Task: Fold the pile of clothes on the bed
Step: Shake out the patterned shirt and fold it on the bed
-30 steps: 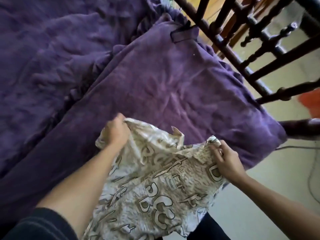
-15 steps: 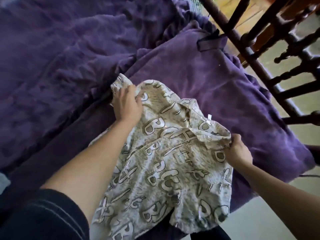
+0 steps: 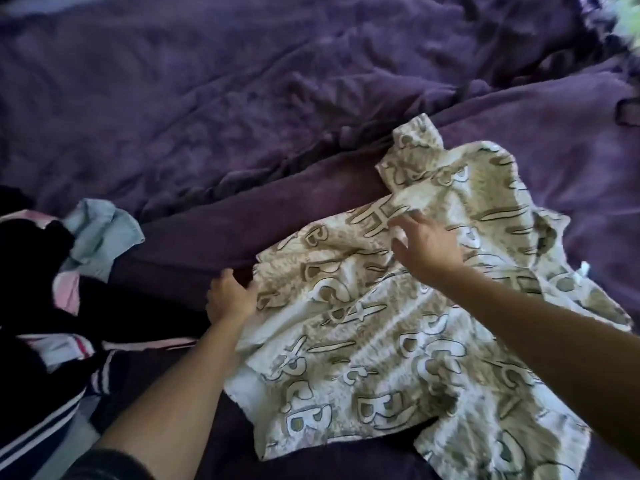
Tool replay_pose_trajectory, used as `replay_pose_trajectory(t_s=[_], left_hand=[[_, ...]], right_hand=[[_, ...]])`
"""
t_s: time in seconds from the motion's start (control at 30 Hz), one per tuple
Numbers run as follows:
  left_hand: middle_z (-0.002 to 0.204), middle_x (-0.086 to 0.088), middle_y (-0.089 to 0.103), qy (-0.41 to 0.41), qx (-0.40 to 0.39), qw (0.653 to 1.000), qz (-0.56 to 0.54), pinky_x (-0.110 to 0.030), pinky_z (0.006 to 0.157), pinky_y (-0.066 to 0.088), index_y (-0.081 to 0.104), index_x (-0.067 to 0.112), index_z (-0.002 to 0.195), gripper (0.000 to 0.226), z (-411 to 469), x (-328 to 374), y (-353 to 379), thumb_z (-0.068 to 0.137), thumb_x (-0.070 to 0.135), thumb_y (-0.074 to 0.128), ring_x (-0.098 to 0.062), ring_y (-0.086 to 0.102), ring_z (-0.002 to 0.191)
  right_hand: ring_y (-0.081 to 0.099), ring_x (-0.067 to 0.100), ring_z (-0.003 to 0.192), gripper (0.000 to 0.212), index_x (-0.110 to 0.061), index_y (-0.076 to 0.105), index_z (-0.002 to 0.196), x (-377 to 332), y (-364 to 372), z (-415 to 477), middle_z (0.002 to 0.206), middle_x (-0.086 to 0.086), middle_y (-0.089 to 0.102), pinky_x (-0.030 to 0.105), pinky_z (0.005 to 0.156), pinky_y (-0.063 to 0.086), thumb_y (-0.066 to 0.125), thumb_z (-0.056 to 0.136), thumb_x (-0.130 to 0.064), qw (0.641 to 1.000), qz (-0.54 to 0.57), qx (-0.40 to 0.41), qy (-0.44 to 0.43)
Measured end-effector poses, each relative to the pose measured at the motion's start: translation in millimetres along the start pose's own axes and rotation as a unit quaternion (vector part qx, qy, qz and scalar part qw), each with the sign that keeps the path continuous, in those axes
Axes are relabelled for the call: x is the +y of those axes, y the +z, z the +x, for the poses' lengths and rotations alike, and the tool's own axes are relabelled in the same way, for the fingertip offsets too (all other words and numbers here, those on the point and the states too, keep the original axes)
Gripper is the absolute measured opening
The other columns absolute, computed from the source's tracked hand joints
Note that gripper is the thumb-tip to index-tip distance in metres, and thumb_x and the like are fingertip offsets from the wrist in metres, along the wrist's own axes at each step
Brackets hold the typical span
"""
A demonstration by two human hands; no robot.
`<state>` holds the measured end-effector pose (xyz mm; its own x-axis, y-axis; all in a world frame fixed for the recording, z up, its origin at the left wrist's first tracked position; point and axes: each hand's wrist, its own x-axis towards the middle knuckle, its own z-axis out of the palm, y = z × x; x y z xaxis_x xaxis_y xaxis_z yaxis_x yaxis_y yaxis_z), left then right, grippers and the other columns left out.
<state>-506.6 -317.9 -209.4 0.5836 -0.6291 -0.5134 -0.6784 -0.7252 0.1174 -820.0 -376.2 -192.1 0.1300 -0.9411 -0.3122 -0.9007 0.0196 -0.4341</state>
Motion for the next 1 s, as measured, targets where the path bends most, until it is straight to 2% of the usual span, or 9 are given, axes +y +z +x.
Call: replay_pose_trajectory(t_s=[0.07,0.17,0.23,0.33,0.43,0.5,0.67,0.8,1.0], left_hand=[[0.120,-0.018,0.060,-0.057,-0.054,0.990,-0.117,-0.041,0.094,0.048,0.052,0.003,0.129,0.058,17.3,-15.3,10.3,0.084,0.034,0.070,-0.034,0.058,0.110],[0.075,-0.013,0.069,-0.068,-0.116,0.960,-0.248,-0.038,0.073,0.058,0.070,0.000,0.091,0.015,21.6,-26.6,26.0,0.081,0.011,0.071,-0.021,0.065,0.066],[0.082,-0.009,0.071,-0.047,-0.102,0.964,-0.240,-0.036,0.074,0.058,0.069,0.011,0.082,0.007,23.0,-29.2,31.9,0.079,0.016,0.073,-0.019,0.066,0.071],[0.114,-0.007,0.064,-0.029,-0.086,0.966,-0.240,-0.035,0.084,0.053,0.063,0.011,0.109,0.043,31.5,-29.8,35.9,0.076,0.035,0.077,-0.025,0.064,0.098],[0.096,-0.013,0.071,0.009,-0.097,0.968,-0.230,-0.033,0.072,0.049,0.063,0.011,0.074,0.024,38.1,-19.2,39.3,0.076,0.032,0.075,-0.030,0.066,0.088],[0.084,-0.018,0.069,0.034,-0.065,0.964,-0.256,-0.036,0.070,0.049,0.058,0.009,0.063,0.026,41.5,-10.0,33.8,0.079,0.026,0.069,-0.035,0.065,0.083],[0.074,-0.024,0.062,0.092,0.038,0.905,-0.413,-0.045,0.069,0.048,0.060,0.001,0.071,0.014,76.8,16.1,-37.1,0.082,0.010,0.057,-0.030,0.055,0.067],[0.062,0.003,0.050,0.160,0.072,0.873,-0.455,-0.015,0.049,0.038,0.050,0.017,0.064,0.026,99.5,55.2,-103.0,0.087,0.008,0.054,0.004,0.044,0.048],[0.079,-0.011,0.063,0.148,0.136,0.919,-0.339,-0.031,0.064,0.045,0.055,0.011,0.077,0.012,118.9,56.3,-105.7,0.087,0.018,0.055,-0.020,0.056,0.072]], right_hand=[[0.057,0.032,0.106,0.052,-0.029,0.042,0.137,-13.6,20.2,24.1,0.136,0.005,0.043,0.032,0.069,0.039,0.060,0.087,-0.031,0.998,-0.041,-0.013,0.047],[0.058,0.034,0.103,0.045,-0.032,0.050,0.129,-15.2,44.2,34.3,0.125,0.009,0.053,0.035,0.072,0.040,0.062,0.086,-0.034,0.981,-0.116,-0.067,0.138],[0.061,0.032,0.097,0.026,-0.027,0.066,0.112,-11.9,53.2,27.9,0.110,0.010,0.064,0.032,0.071,0.041,0.058,0.088,-0.027,0.973,-0.136,-0.077,0.170],[0.060,0.033,0.097,0.030,-0.027,0.063,0.117,-11.0,59.6,17.7,0.116,0.009,0.058,0.034,0.070,0.044,0.059,0.088,-0.035,0.977,-0.121,-0.045,0.167],[0.057,0.035,0.104,0.063,-0.034,0.046,0.133,-21.9,65.2,13.5,0.130,0.008,0.044,0.039,0.077,0.049,0.068,0.078,-0.055,0.977,-0.112,-0.060,0.171],[0.058,0.031,0.098,0.054,-0.034,0.054,0.124,-26.2,74.0,8.9,0.129,0.005,0.046,0.036,0.073,0.050,0.069,0.078,-0.056,0.976,-0.129,-0.059,0.165],[0.064,0.032,0.082,0.014,-0.020,0.070,0.093,-29.3,69.9,14.2,0.094,0.011,0.070,0.034,0.066,0.050,0.058,0.091,-0.028,0.984,-0.030,0.056,0.168],[0.062,0.035,0.088,0.016,-0.014,0.066,0.095,-46.1,30.5,45.7,0.095,0.016,0.069,0.029,0.066,0.035,0.051,0.092,-0.020,0.977,0.046,0.125,0.165],[0.062,0.022,0.082,0.030,-0.019,0.058,0.120,-55.9,22.5,51.2,0.110,0.011,0.066,0.026,0.067,0.042,0.058,0.093,-0.032,0.993,0.017,0.068,0.096]])
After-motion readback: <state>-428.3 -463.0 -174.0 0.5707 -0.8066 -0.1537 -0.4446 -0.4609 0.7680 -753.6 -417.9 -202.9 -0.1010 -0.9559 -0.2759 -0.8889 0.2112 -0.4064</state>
